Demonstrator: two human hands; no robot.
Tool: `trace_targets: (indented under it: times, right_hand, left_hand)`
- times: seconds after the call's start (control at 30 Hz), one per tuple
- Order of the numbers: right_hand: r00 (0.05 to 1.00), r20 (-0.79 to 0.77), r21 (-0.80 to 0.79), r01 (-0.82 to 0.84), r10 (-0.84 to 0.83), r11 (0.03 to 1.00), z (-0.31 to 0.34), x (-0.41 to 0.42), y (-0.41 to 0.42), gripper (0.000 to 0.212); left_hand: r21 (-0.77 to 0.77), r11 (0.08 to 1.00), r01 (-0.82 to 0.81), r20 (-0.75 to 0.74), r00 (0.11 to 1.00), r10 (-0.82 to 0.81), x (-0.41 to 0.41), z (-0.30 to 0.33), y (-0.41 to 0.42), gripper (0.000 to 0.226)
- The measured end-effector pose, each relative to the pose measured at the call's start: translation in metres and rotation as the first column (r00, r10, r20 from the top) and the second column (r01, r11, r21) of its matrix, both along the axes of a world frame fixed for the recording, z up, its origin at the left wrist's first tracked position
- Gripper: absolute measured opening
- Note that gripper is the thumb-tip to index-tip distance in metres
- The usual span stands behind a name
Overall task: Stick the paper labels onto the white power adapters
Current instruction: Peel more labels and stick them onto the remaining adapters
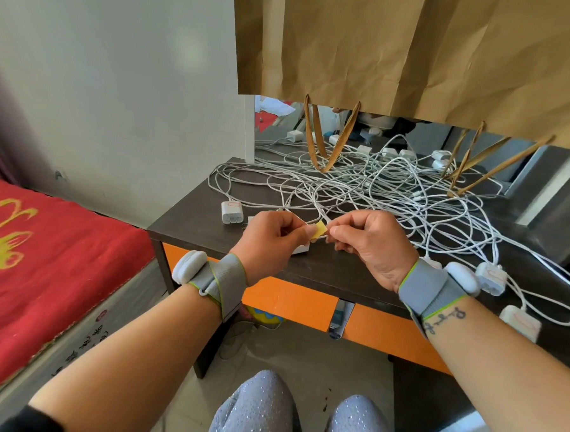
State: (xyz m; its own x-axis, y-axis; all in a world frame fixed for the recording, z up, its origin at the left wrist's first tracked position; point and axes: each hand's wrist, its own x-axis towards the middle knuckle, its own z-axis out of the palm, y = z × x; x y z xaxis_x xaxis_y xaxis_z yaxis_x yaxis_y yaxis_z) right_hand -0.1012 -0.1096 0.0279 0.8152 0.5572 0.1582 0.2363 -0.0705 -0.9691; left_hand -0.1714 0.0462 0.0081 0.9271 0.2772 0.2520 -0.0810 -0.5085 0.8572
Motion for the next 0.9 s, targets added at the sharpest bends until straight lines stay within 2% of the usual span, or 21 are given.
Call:
trace_targets:
  times: [0.6,0.9]
  right_hand:
    - [0.994,-0.082,-0.029,-0.072,0.07,0.997,0.003,0.002,-0.004,0.016]
    - [0.992,-0.05,-0.084,-0.119,0.116,0.989,0.006,0.003,-0.006,0.016]
  left_hand:
    - [0.007,0.999,0.043,0.013,0.999,-0.043,-0.005,0.009,0.002,0.03]
    - [0.131,0.991,0.039,0.021,0.999,-0.042,-0.005,0.015,0.005,0.025]
